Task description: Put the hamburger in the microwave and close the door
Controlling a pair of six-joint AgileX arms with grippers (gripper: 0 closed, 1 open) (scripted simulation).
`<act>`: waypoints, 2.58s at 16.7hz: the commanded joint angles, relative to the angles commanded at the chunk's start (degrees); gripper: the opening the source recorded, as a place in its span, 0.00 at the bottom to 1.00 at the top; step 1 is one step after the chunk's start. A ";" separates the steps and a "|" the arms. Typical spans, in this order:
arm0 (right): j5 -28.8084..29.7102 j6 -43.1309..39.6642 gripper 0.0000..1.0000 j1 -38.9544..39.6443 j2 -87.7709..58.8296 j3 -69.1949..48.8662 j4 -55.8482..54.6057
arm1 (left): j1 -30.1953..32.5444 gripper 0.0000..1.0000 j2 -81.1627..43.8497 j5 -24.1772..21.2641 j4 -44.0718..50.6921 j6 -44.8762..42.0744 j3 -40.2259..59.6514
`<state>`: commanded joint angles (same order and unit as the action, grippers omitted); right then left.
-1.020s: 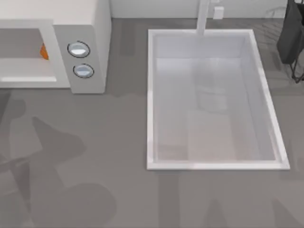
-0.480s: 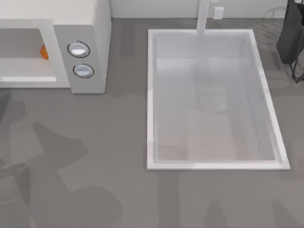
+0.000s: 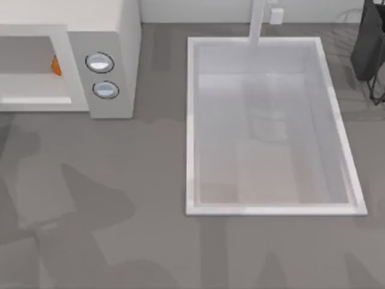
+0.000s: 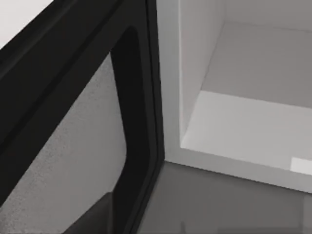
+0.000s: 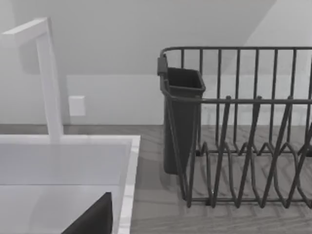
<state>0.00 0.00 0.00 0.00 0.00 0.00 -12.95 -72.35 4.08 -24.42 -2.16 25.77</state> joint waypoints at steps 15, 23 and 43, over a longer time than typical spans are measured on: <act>0.00 0.00 1.00 0.00 0.00 0.00 0.00 | 11.25 1.00 63.46 -3.55 21.22 1.87 -22.39; 0.00 0.00 1.00 0.00 0.00 0.00 0.00 | 12.95 1.00 72.35 -4.08 24.42 2.16 -25.77; 0.00 0.00 1.00 0.00 0.00 0.00 0.00 | 12.95 0.00 72.35 -4.08 24.42 2.16 -25.77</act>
<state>0.00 0.00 0.00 0.00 0.00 0.00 0.00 0.00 0.00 0.00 0.00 0.00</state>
